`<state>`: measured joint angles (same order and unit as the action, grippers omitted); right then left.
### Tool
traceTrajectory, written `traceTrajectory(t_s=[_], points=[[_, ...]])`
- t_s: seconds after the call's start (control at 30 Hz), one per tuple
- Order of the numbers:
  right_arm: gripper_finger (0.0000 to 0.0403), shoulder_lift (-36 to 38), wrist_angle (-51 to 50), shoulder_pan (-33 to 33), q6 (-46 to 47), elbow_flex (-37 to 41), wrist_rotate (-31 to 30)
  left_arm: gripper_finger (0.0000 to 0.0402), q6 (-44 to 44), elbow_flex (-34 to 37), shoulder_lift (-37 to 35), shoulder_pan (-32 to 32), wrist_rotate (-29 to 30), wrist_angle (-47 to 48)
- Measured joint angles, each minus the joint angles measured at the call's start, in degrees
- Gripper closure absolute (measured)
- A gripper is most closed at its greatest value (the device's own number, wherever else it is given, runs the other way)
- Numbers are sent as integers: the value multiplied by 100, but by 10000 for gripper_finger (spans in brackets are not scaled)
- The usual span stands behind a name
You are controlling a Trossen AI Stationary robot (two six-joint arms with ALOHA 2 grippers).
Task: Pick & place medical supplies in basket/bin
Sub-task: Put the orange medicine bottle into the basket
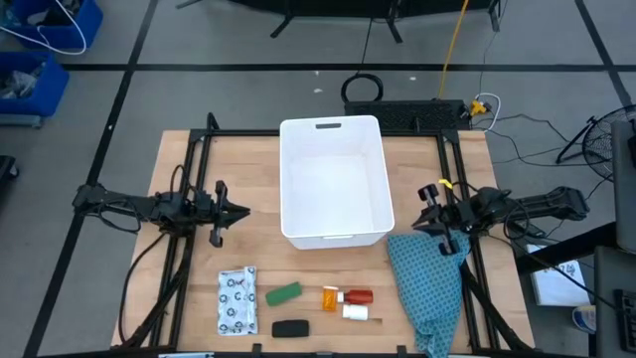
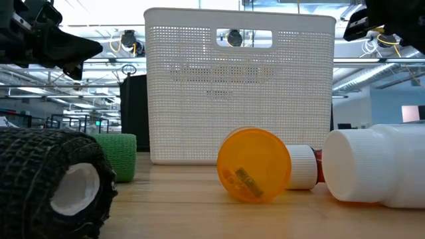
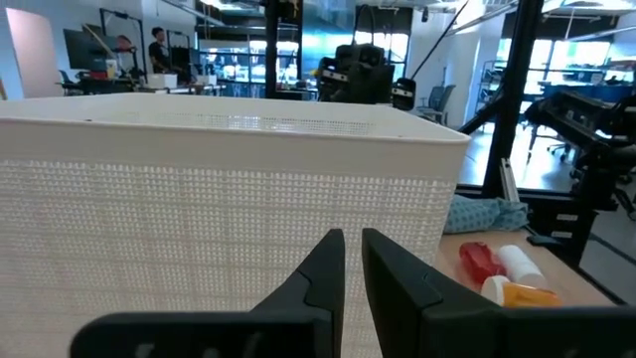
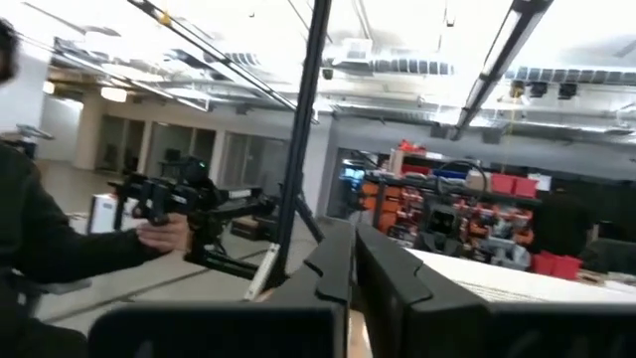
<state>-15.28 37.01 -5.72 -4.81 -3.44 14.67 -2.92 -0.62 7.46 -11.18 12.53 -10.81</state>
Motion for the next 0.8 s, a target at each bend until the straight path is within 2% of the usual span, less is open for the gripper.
traceTrajectory(t_s=[0.2,0.33,0.5,0.67,0.8], points=[[402,-320,-16,0,-57,-325,-250,360,-44,0,0,0,2,-18],[402,-900,-360,-127,-99,-1053,-258,360,-41,0,0,0,48,-31],[402,-2066,-1983,-578,-511,-2764,-528,360,-47,0,0,0,107,-29],[402,-3316,-3792,-1316,-640,-4556,-1293,360,-52,0,1,0,107,-26],[402,-4276,-5052,-2059,-435,-5712,-2166,360,-70,0,0,0,109,-22]])
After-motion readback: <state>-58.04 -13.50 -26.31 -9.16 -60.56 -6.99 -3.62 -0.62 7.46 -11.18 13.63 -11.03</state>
